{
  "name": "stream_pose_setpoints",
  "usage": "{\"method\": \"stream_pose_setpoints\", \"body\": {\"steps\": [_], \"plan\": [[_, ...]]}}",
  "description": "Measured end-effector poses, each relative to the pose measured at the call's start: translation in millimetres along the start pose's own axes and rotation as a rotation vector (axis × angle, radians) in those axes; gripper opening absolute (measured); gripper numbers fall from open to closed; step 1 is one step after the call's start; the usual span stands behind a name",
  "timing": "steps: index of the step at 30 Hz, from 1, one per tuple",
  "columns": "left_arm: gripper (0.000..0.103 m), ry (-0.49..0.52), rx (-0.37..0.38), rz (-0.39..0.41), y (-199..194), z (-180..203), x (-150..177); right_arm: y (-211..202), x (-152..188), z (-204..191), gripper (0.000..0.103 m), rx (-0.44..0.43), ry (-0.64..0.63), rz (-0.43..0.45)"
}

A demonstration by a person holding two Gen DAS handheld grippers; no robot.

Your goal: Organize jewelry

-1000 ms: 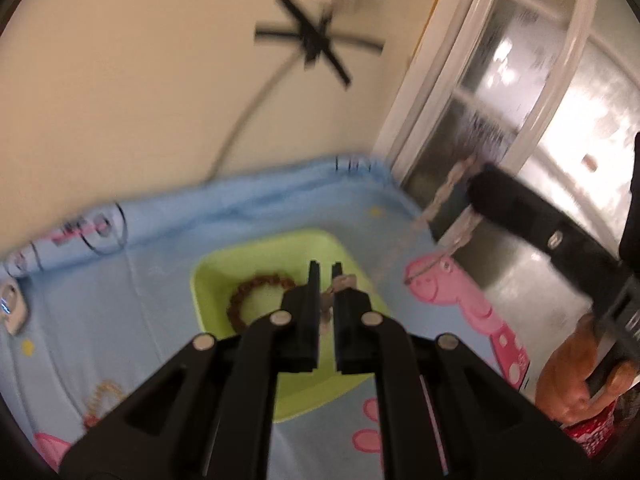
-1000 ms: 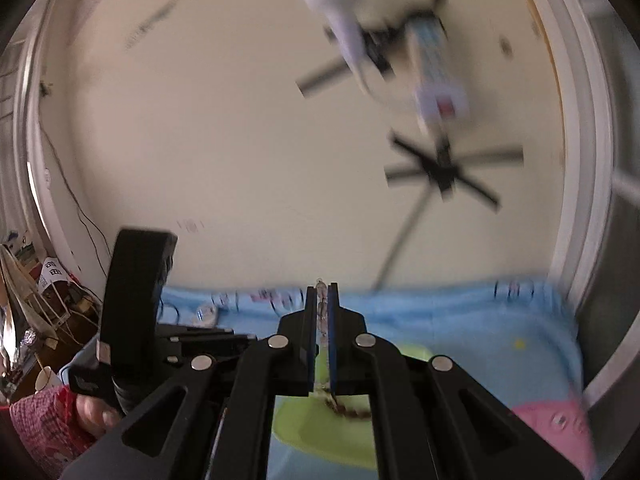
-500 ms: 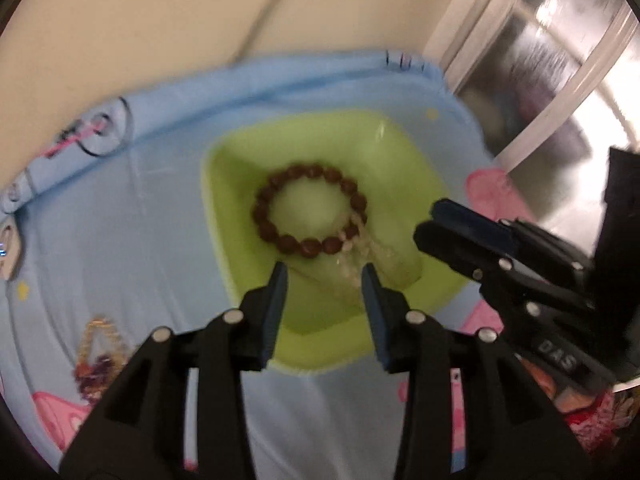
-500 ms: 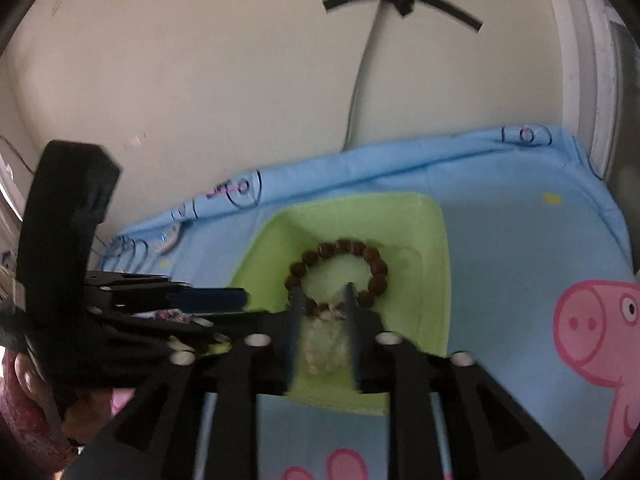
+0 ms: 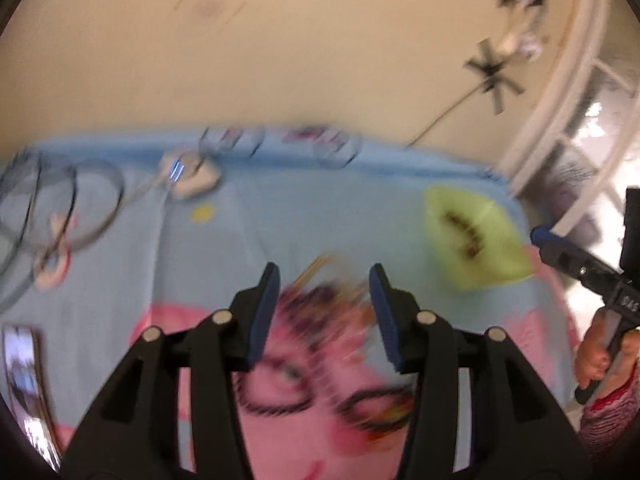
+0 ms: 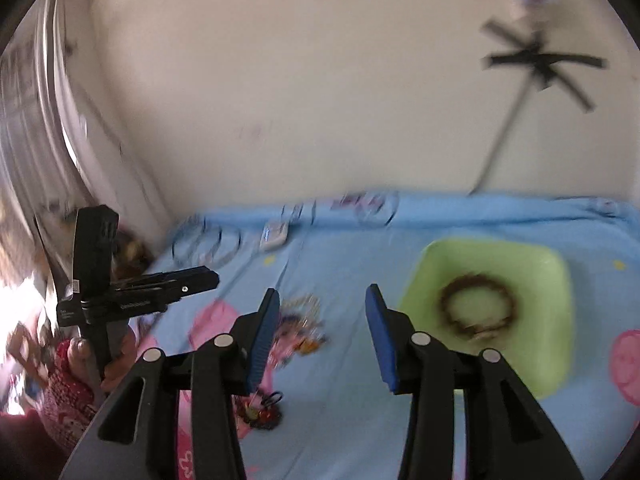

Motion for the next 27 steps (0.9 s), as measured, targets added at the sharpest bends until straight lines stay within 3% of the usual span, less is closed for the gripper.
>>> {"method": "stream_pose_setpoints", "body": {"steps": [2, 6, 14, 15, 16, 18, 22, 27], "plan": [[0.044, -0.043, 0.016, -0.043, 19.7, -16.8, 18.8, 33.2, 2.1, -7.2, 0.015, -0.014, 0.011, -0.072], [0.044, -0.08, 0.021, -0.088, 44.2, -35.6, 42.8, 97.3, -4.3, -11.5, 0.015, 0.054, 0.018, -0.172], [0.044, -0.126, 0.112, -0.054, 36.5, -50.2, 45.0, 179.0, -12.1, -5.5, 0.012, 0.192, -0.043, -0.308], [0.044, -0.127, 0.11, -0.051, 36.6, -51.8, 45.2, 181.5, -13.5, -8.6, 0.002, 0.232, -0.095, -0.287], [0.044, -0.126, 0.101, -0.047, 35.7, -53.3, 44.7, 183.2, -13.9, -13.6, 0.0, 0.239, -0.136, -0.294], [0.044, -0.126, 0.085, -0.025, 29.9, -57.8, 43.7, 180.0, -14.9, -11.5, 0.0, 0.231, -0.099, -0.302], [0.044, -0.121, 0.041, 0.032, 20.3, -60.4, 37.5, 140.3, -31.1, -21.2, 0.0, 0.174, -0.065, -0.21], [0.044, -0.044, 0.041, 0.126, -2.9, -42.0, 28.0, 80.5, -49.1, -47.4, 0.0, 0.162, -0.135, -0.093]]}}
Point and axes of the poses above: each gripper's, at about its wrist camera, not at the fingertips, and y roughly the way its jaws point, z to its right, x to its underside, the point moved 6 cm from there along y, roughly the way its jaws point, and after that the axes turned 5 degrees about -z, right-handed, at the moved point
